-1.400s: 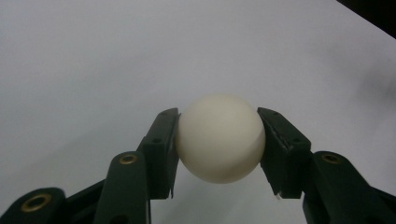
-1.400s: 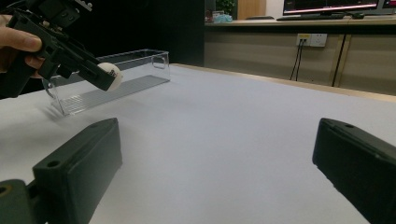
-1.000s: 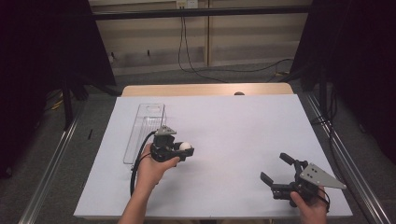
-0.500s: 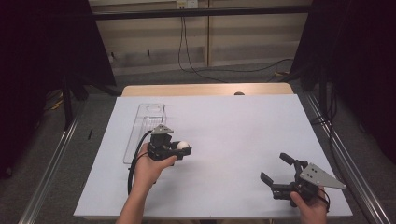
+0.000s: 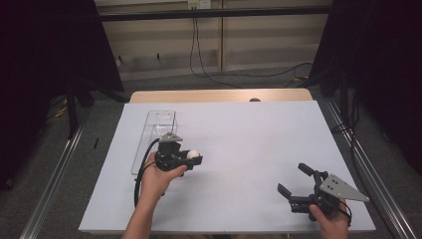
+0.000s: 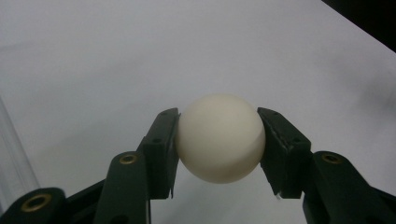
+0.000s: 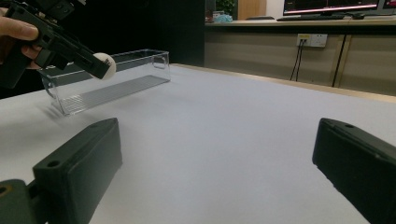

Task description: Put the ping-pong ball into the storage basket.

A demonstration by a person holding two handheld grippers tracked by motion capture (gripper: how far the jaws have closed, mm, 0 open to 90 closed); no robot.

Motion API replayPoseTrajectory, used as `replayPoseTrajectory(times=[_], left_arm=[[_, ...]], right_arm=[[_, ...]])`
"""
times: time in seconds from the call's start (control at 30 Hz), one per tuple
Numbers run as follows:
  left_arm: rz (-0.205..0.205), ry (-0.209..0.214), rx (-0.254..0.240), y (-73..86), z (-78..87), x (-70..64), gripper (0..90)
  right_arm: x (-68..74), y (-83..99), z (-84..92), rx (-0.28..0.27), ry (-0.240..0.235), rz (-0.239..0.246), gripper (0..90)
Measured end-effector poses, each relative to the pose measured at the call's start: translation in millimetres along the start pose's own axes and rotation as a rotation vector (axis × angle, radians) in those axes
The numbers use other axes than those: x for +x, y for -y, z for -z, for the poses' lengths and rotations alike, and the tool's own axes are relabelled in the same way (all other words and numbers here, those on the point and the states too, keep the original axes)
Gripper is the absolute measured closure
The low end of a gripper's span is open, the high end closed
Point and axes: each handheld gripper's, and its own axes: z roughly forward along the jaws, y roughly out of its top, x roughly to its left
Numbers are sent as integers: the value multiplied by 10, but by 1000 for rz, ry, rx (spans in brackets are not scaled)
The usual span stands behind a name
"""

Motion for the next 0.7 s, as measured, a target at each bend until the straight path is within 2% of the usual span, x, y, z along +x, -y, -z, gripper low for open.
replayPoseTrajectory(times=[0.13,0.43,0.47,0.53,0.67,0.7], left_arm=[[20,1,-14,5,3,5,512],[16,-10,-9,1,34,36,512],[26,-6,-18,2,35,37,512],[16,-11,-10,-1,52,54,512],[31,-14,-18,-1,74,67,512],[21,-15,-16,-2,84,81,512]], right_arm=[[1,0,0,0,0,0,9],[2,0,-1,1,0,2,9],[3,0,0,2,-1,1,9],[6,-3,1,2,0,-5,9],[-1,-1,2,1,-1,4,9],[-2,-1,2,1,-2,5,9]])
